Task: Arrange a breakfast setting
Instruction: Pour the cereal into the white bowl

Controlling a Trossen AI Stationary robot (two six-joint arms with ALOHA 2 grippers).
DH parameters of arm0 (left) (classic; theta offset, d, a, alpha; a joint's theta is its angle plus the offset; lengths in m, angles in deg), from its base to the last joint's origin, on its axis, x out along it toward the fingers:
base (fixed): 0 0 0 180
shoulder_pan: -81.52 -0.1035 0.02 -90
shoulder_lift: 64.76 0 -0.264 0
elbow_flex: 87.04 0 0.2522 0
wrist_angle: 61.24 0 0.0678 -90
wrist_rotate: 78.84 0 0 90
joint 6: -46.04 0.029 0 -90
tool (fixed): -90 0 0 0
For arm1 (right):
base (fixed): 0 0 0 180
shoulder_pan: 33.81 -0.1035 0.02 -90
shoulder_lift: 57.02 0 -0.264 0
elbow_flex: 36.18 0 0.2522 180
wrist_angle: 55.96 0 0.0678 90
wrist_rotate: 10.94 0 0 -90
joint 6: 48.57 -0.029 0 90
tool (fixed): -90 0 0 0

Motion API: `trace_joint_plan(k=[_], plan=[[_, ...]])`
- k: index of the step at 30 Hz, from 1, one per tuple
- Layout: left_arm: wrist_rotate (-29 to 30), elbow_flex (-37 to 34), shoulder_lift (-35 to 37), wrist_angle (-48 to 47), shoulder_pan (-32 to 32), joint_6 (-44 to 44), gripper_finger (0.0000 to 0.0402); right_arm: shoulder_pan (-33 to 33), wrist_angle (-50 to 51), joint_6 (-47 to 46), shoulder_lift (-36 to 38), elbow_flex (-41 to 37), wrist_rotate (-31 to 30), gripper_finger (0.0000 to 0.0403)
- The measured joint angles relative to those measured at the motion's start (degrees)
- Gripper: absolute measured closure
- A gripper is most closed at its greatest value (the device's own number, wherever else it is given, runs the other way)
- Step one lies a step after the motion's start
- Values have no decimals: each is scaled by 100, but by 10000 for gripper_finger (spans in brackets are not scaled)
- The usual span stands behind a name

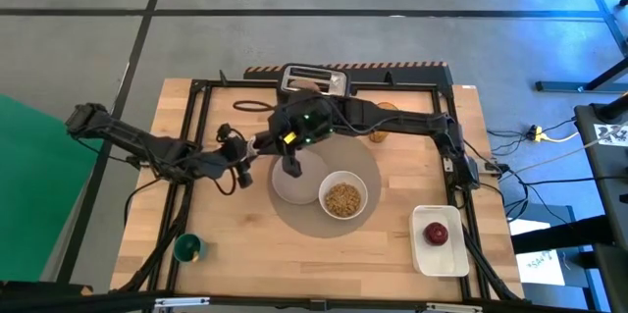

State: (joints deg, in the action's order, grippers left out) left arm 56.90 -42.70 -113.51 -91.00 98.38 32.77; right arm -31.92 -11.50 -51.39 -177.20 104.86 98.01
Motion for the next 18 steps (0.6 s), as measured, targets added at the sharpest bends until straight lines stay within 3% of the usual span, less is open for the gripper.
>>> trace_joint_plan(k=[5,8,13,18], plan=[[26,10,249,24,7,4,322,6,-8,194,32,317,-200,377],[205,11,447,-11,2,0,343,22,214,347,35,748,-412,328],[592,11,799,-291,2,-130,368,95,257,353,404,684,-1130,237],[1082,11,1007,-651,0,-540,386,299,568,463,740,678,-1606,197]])
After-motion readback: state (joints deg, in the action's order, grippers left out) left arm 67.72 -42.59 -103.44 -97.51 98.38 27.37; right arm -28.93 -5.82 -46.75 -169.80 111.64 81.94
